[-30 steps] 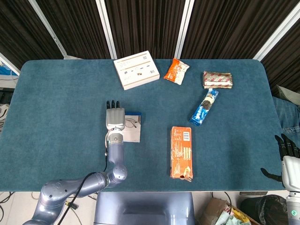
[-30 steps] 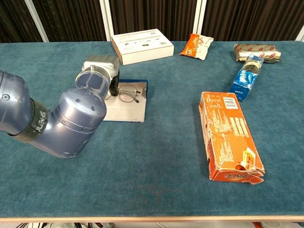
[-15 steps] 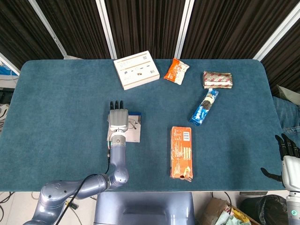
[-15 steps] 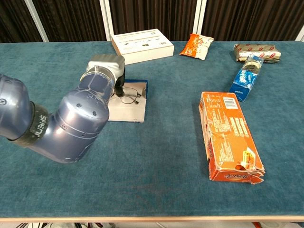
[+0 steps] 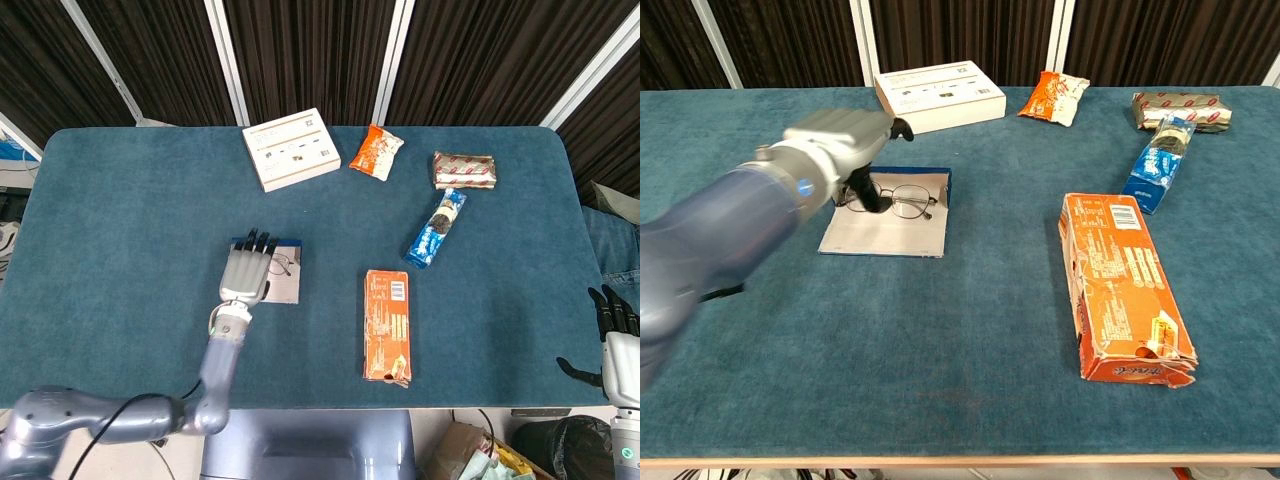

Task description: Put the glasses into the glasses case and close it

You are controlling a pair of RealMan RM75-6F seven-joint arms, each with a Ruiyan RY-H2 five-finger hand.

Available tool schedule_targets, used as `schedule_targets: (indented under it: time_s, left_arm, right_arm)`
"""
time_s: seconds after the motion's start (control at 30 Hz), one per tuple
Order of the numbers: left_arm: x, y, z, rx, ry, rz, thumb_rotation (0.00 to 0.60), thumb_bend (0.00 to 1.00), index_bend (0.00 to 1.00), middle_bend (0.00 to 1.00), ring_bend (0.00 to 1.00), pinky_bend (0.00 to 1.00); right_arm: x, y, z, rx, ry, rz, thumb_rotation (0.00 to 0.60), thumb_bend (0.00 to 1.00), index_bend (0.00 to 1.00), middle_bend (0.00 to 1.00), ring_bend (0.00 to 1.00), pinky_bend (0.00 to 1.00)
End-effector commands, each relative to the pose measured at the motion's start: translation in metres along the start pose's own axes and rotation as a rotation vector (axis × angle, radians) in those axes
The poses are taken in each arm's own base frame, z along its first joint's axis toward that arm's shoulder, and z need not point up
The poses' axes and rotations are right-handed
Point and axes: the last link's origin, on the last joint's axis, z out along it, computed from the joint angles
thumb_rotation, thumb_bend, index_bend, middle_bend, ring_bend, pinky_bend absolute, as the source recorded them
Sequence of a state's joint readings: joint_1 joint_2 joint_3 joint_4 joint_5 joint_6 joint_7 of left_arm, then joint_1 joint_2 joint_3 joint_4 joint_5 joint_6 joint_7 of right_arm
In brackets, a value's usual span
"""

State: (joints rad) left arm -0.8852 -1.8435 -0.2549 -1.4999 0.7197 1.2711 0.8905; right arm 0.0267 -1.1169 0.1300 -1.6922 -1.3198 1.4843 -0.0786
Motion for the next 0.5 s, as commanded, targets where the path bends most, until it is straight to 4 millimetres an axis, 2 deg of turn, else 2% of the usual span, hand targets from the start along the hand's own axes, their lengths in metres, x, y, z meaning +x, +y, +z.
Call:
schedule_targets:
  time_s: [0.03,0.1,0.2,0.3,0.5]
  left_arm:
    - [-0.001,-0.025,-0.033,-0.065,-0.008,-0.041,0.600,0.41,0.10,0.36,0.39,0.62]
    - [-0.002,-0.030,-0.038,-0.074,-0.028,-0.059,0.600,0.46,0.09,0.51,0.56,0.70]
    - [-0.009,-0.038,-0.042,-0.060,-0.096,-0.084,0.600,0.52,0.05,0.67,0.71,0.78]
    - [-0.015,-0.041,-0.039,-0.050,-0.143,-0.103,0.600,0.55,0.02,0.72,0.77,0.82]
    - [-0.023,-0.043,-0.032,-0.035,-0.192,-0.120,0.600,0.55,0.00,0.77,0.81,0.86]
  right_arm:
    - [0.000,0.000,-0.001,-0.002,0.002,0.001,0.600,0.16,0.05,0.00,0.10,0.16]
    - [0.000,0.000,-0.001,-0.003,0.001,0.002,0.600,0.16,0.05,0.00,0.10,0.16]
    - [0.000,0.000,0.000,-0.002,0.000,0.003,0.600,0.16,0.05,0.00,0.10,0.16]
    - [0.000,0.000,-0.001,0.000,0.001,0.002,0.600,0.17,0.05,0.00,0.10,0.16]
    - [0.000,0.000,-0.001,-0.006,0.002,0.005,0.600,0.17,0.05,0.00,0.10,0.16]
